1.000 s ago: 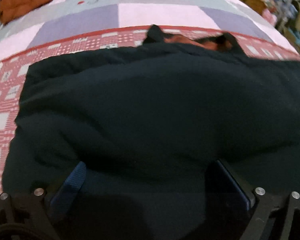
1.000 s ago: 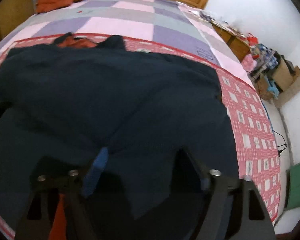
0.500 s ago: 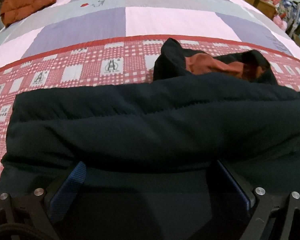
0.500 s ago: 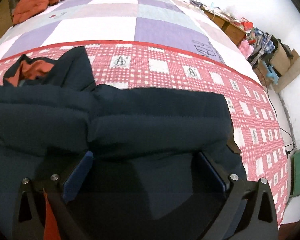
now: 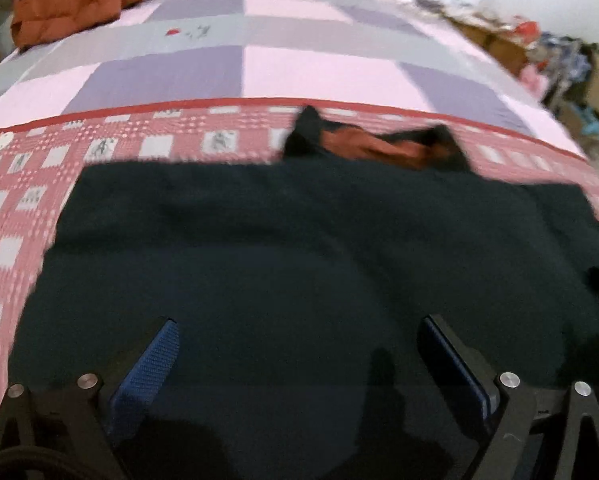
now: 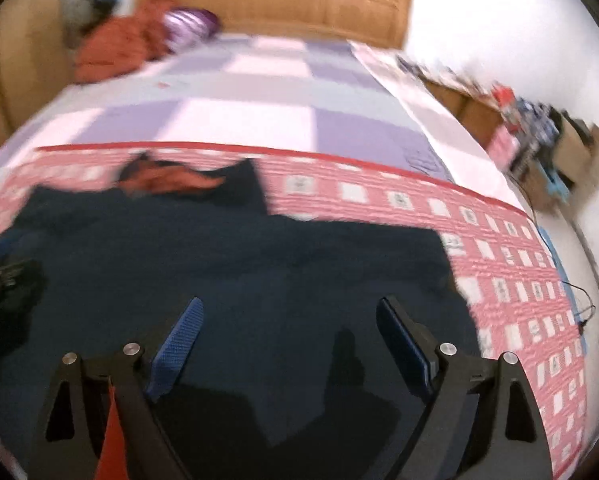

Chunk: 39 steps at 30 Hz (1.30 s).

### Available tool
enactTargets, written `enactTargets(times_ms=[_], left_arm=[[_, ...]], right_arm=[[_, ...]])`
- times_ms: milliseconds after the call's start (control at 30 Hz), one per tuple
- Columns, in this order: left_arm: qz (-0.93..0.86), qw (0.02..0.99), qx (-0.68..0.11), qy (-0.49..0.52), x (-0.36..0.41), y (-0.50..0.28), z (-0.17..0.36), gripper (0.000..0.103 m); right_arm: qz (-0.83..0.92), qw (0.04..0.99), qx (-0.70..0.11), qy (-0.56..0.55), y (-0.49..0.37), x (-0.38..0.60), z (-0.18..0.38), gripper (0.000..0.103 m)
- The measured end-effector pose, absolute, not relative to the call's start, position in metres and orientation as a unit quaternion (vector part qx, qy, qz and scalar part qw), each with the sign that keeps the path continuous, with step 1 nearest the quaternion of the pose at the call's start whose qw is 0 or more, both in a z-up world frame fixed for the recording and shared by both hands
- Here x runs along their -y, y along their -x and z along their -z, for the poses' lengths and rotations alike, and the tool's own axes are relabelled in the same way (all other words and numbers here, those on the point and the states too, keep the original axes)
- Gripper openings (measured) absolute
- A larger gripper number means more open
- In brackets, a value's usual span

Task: Fold large clothes

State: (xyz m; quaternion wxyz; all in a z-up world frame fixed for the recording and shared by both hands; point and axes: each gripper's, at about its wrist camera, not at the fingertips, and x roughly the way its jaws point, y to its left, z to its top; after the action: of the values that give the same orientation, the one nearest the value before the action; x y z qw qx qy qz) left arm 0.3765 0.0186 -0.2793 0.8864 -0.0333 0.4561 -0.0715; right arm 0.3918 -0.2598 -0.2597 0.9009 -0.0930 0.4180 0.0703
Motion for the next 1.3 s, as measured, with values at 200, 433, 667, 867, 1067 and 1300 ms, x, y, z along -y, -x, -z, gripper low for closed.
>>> enactTargets(times_ms=[200, 433, 667, 867, 1067, 1300], left_arm=[[0.081, 0.878, -0.472, -0.013, -0.006, -0.290, 0.310, 0.100], [-0.005, 0.881, -0.473, -0.025, -0.086, -0.269, 0.332, 0.103], [-0.064, 0.859, -0.506, 0.031, -0.153, -0.265, 0.347, 0.103], [-0.089, 0.859, -0.503, 0.003, -0.137, -0.252, 0.336, 0.100], [0.029, 0.893, -0.449, -0.011, -0.060, -0.208, 0.292, 0.099], [0.107, 0.871, -0.471, -0.086, 0.018, -0.187, 0.330, 0.100]], right_arm=[[-0.131, 0.878, -0.422, 0.182, -0.302, 0.230, 0.294, 0.091], [0.001, 0.884, -0.453, 0.119, -0.294, 0.371, 0.316, 0.091], [0.084, 0.867, -0.479, 0.111, -0.289, 0.429, 0.323, 0.090], [0.130, 0.867, -0.466, 0.118, -0.281, 0.414, 0.312, 0.090], [0.012, 0.903, -0.406, 0.138, -0.231, 0.330, 0.276, 0.090], [-0.122, 0.880, -0.415, 0.195, -0.201, 0.233, 0.299, 0.090]])
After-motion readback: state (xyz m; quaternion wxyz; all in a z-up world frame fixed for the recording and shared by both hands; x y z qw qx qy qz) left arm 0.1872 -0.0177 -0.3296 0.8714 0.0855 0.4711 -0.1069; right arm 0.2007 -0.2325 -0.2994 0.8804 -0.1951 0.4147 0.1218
